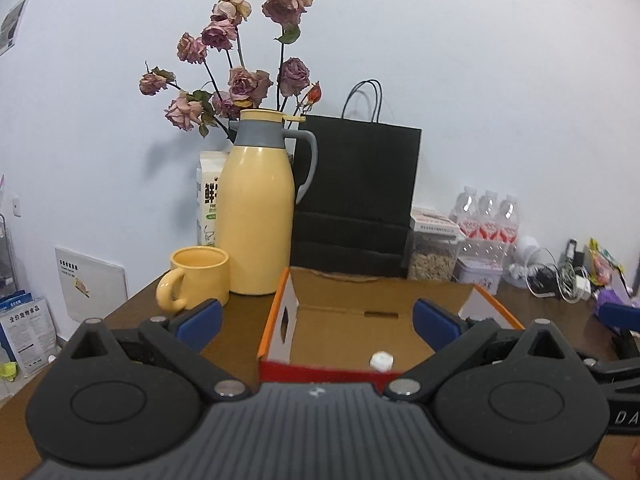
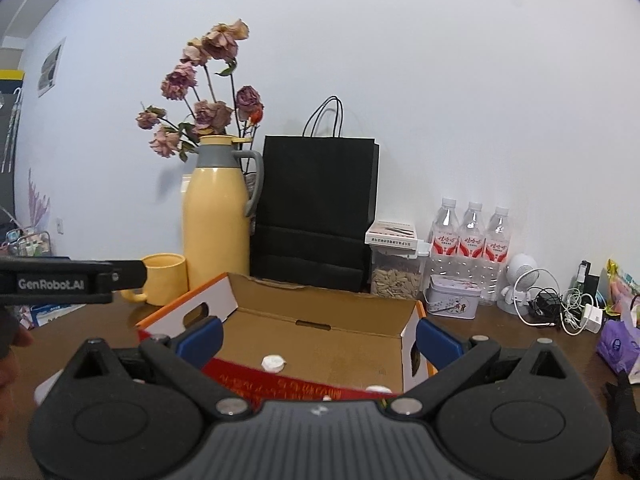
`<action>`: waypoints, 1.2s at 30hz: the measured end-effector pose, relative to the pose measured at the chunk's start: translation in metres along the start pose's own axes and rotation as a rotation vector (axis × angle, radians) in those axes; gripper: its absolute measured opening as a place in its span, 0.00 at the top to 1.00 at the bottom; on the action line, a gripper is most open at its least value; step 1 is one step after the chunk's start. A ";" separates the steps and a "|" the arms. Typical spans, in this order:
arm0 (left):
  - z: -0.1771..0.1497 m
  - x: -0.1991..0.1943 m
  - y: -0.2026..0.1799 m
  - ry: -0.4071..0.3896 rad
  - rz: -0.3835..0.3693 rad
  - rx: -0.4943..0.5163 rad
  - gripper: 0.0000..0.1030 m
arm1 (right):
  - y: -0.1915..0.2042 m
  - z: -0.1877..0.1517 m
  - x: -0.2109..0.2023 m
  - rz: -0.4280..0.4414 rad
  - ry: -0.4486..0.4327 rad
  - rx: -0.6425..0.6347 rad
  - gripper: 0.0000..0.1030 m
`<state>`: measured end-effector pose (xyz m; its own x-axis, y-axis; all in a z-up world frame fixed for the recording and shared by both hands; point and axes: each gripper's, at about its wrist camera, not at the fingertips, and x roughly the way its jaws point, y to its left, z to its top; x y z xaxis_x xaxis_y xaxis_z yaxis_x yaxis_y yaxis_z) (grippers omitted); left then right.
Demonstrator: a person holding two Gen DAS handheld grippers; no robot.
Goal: Organize objects
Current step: 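Move both open tools back over the cluttered table, then close the right tool on the yellow block while the left tool grasps the translucent white box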
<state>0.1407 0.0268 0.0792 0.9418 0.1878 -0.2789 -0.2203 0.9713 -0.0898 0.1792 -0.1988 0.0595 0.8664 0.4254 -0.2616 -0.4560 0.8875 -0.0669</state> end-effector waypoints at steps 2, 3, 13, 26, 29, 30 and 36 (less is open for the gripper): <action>-0.004 -0.012 0.004 0.007 -0.004 0.017 0.00 | 0.002 -0.005 -0.012 0.005 0.007 -0.008 0.00; -0.007 -0.019 0.007 0.012 -0.002 0.027 0.00 | 0.003 -0.007 -0.017 0.005 0.014 -0.010 0.00; -0.047 -0.071 0.042 0.089 0.014 0.049 0.00 | 0.005 -0.051 -0.066 0.032 0.123 0.003 0.00; -0.086 -0.088 0.077 0.188 0.048 0.004 0.00 | 0.017 -0.105 -0.082 0.060 0.286 0.024 0.00; -0.089 -0.085 0.080 0.201 0.055 -0.008 0.00 | 0.016 -0.110 -0.078 0.061 0.304 0.032 0.03; -0.089 -0.085 0.080 0.204 0.054 -0.010 0.00 | 0.015 -0.111 -0.076 0.072 0.308 0.042 0.05; -0.094 -0.082 0.081 0.220 0.049 -0.019 0.00 | 0.015 -0.122 -0.064 0.100 0.352 0.081 0.27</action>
<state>0.0218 0.0767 0.0043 0.8524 0.1963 -0.4847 -0.2709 0.9585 -0.0884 0.0917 -0.2341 -0.0425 0.6890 0.4365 -0.5786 -0.5052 0.8616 0.0485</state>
